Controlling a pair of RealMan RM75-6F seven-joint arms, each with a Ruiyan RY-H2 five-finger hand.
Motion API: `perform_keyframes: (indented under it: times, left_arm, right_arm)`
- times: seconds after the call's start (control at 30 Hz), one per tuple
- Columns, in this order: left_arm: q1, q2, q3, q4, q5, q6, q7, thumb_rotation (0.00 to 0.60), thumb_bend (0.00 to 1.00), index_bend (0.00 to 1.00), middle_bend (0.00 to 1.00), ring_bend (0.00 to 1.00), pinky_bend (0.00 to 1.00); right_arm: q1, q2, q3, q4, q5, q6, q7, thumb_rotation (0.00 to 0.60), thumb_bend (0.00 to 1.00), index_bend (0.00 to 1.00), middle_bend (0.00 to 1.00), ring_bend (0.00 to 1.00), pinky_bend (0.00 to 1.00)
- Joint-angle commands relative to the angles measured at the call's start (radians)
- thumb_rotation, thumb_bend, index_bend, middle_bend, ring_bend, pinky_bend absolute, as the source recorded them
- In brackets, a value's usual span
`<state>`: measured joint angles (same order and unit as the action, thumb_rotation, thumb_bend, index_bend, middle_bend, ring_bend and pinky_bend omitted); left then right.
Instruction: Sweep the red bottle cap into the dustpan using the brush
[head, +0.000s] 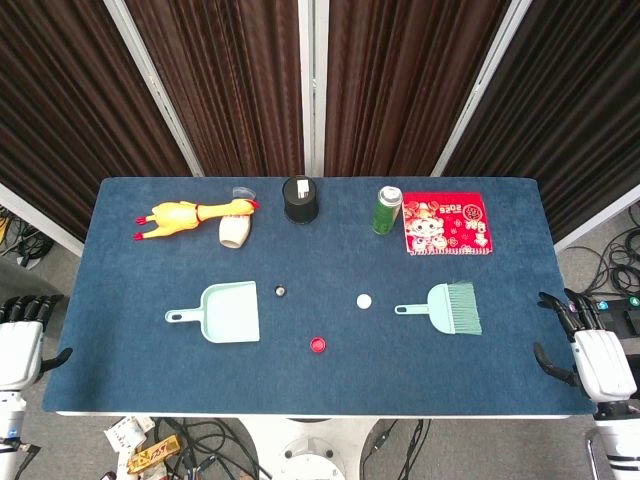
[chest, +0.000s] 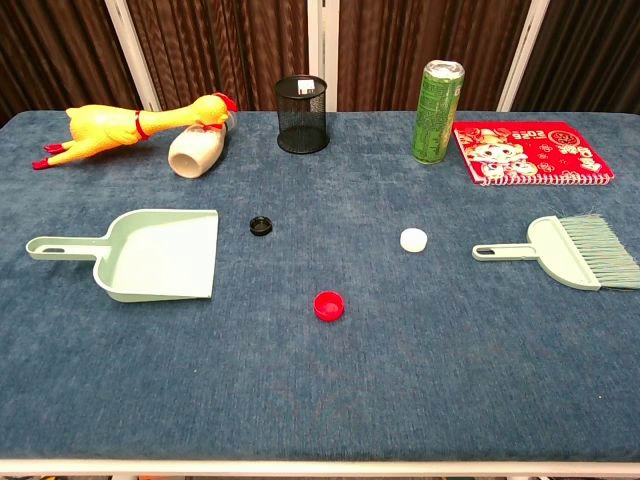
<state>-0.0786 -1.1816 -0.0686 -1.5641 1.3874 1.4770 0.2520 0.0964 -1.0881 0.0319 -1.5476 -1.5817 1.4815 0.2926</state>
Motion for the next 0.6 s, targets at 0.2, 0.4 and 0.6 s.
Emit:
perform_keyframes:
  times: [0.2,0.4,0.6]
  left_arm:
    - [0.003,0.009,0.006,-0.008,0.001,-0.004,-0.009,0.600,0.11,0.22,0.24,0.17,0.16]
    - [0.011,0.014,0.010,-0.014,0.002,0.004,-0.015,0.600,0.11,0.22,0.24,0.17,0.16]
    - [0.007,0.000,0.014,0.003,0.019,0.003,-0.031,0.600,0.11,0.22,0.24,0.17,0.16]
  right_arm:
    - [0.004,-0.003,-0.002,0.001,-0.001,-0.007,0.000,0.600,0.33,0.13,0.23,0.00,0.04]
    - [0.027,0.003,0.000,-0.004,-0.017,-0.030,-0.019,0.600,0.33,0.13,0.24,0.00,0.04]
    - [0.154,0.008,0.028,-0.074,-0.016,-0.208,-0.182,0.600,0.22,0.18,0.29,0.01,0.07]
